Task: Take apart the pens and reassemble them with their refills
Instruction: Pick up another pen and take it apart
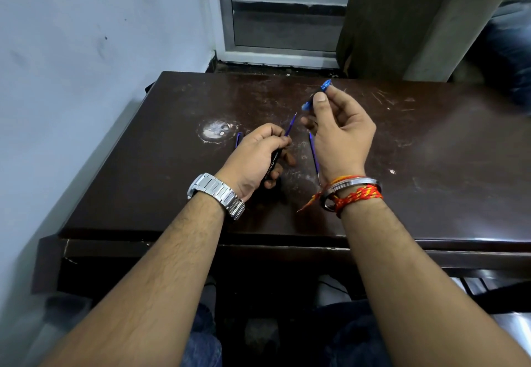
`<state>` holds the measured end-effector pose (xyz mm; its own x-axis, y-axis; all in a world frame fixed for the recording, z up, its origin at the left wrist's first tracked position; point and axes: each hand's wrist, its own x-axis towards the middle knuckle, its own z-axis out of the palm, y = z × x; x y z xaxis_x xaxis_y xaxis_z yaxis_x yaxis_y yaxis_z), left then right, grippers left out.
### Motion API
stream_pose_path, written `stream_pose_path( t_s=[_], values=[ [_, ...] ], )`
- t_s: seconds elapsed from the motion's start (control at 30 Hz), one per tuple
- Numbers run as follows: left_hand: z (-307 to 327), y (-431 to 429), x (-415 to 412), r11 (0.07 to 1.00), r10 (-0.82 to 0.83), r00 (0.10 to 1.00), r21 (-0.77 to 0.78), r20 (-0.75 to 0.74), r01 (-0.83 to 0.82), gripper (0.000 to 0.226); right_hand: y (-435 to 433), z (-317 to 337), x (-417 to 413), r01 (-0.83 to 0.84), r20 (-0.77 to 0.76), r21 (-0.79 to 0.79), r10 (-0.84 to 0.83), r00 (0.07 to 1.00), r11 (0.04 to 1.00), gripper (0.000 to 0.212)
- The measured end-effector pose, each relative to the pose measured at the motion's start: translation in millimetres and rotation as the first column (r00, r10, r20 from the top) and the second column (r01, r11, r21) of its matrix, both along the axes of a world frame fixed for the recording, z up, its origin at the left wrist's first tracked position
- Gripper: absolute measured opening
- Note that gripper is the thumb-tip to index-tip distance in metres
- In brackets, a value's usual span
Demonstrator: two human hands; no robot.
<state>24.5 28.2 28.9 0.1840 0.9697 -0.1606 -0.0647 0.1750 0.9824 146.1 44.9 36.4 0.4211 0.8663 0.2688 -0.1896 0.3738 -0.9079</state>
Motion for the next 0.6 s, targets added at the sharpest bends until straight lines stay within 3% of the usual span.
stream_pose_path(
  t_s=[0.6],
  values=[
    [-0.7, -0.5, -0.8, 1.000, 0.010, 1.000, 0.010, 0.005, -0.010, 0.022, -3.0, 0.8, 0.0, -0.076, 0.109, -0.074, 0.084, 0.991, 0.994, 0.011]
  ],
)
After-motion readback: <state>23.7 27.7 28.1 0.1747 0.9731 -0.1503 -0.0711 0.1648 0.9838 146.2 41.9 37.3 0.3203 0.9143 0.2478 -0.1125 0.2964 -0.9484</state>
